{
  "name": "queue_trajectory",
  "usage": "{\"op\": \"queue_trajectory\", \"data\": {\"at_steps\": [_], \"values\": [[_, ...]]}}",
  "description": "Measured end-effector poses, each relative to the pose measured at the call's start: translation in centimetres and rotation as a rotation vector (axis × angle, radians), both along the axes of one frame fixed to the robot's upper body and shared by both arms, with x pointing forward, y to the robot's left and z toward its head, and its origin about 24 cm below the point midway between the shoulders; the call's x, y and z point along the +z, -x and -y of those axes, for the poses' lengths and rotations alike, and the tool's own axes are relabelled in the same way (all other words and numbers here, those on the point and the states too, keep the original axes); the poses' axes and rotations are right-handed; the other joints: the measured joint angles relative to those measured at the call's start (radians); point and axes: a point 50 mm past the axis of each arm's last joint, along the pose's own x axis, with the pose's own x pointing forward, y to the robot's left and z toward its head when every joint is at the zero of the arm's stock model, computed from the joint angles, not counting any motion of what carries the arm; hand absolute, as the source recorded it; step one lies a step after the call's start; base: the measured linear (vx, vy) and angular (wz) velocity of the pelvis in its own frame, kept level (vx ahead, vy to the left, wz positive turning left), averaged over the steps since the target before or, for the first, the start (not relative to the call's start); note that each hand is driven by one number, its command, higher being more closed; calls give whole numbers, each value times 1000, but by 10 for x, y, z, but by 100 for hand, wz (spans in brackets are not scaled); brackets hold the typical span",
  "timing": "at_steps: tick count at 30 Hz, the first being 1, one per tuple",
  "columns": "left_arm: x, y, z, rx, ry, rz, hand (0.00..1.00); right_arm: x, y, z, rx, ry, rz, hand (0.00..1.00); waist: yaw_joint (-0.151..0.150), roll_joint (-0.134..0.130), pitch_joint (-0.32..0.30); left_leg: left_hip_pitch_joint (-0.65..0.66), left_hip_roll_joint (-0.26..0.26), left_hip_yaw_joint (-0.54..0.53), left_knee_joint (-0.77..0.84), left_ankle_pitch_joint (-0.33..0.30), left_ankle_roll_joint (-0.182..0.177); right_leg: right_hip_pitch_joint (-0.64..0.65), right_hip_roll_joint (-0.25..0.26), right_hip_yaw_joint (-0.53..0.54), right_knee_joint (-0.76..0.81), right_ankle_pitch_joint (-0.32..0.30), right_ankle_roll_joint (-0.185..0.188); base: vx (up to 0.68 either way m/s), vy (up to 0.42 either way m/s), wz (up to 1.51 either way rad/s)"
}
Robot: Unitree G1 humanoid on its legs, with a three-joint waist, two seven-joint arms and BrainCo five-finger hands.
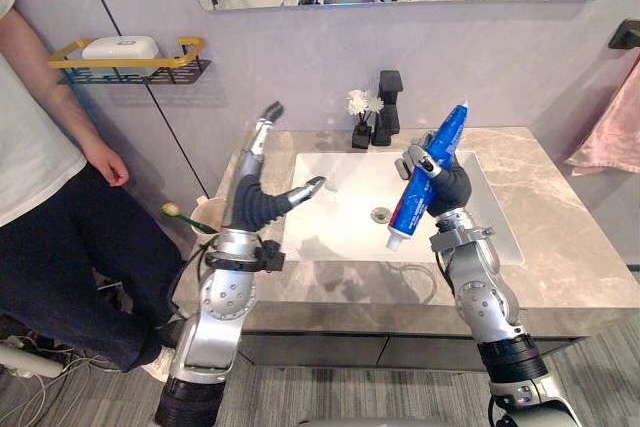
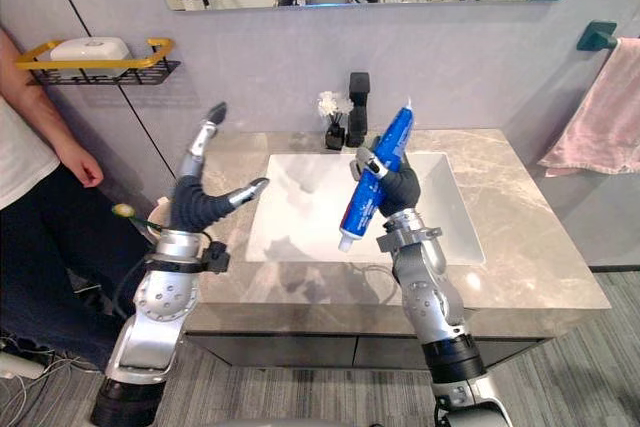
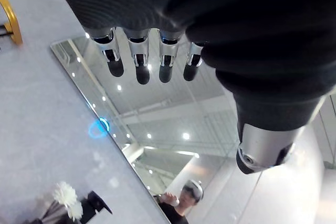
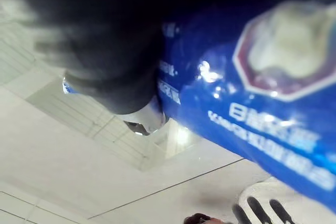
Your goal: Organize washtable
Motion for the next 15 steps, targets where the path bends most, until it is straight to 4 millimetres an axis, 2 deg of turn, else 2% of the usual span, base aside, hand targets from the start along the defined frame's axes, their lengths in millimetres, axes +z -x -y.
{"op": "queue_trajectory", "data": {"at_steps": [3,4,9,12,14,15], "values": [[7,17,-24,127,19,60,0,5,10,5,-23,6,37,100,3,10,-1,0,0,0,0,0,-1,0,0,-1,-2,-1,0,-13,-2,1],[10,26,-38,198,40,90,0,5,14,10,-46,13,40,100,6,13,-3,0,1,0,-1,0,-1,0,0,-2,-2,-1,0,0,0,0],[8,57,-84,454,136,142,0,-2,21,31,-140,22,19,100,25,18,-6,-3,1,-3,-1,-1,-2,1,-1,-8,-3,-3,-1,0,0,2],[-5,76,-109,602,205,123,0,-5,25,40,-190,20,10,100,44,18,-6,-6,0,-7,-1,-1,-2,1,-2,-17,-3,-5,0,-3,-2,7],[-22,78,-123,634,284,75,0,-6,26,43,-214,16,14,100,54,20,-8,-7,0,-8,-1,0,-2,1,-3,-19,-2,-5,0,-12,-6,6],[-37,80,-130,654,345,23,0,-5,27,43,-223,10,19,100,57,19,-8,-8,-1,-10,-1,0,-1,2,-3,-24,-2,-5,0,-14,-9,7]]}}
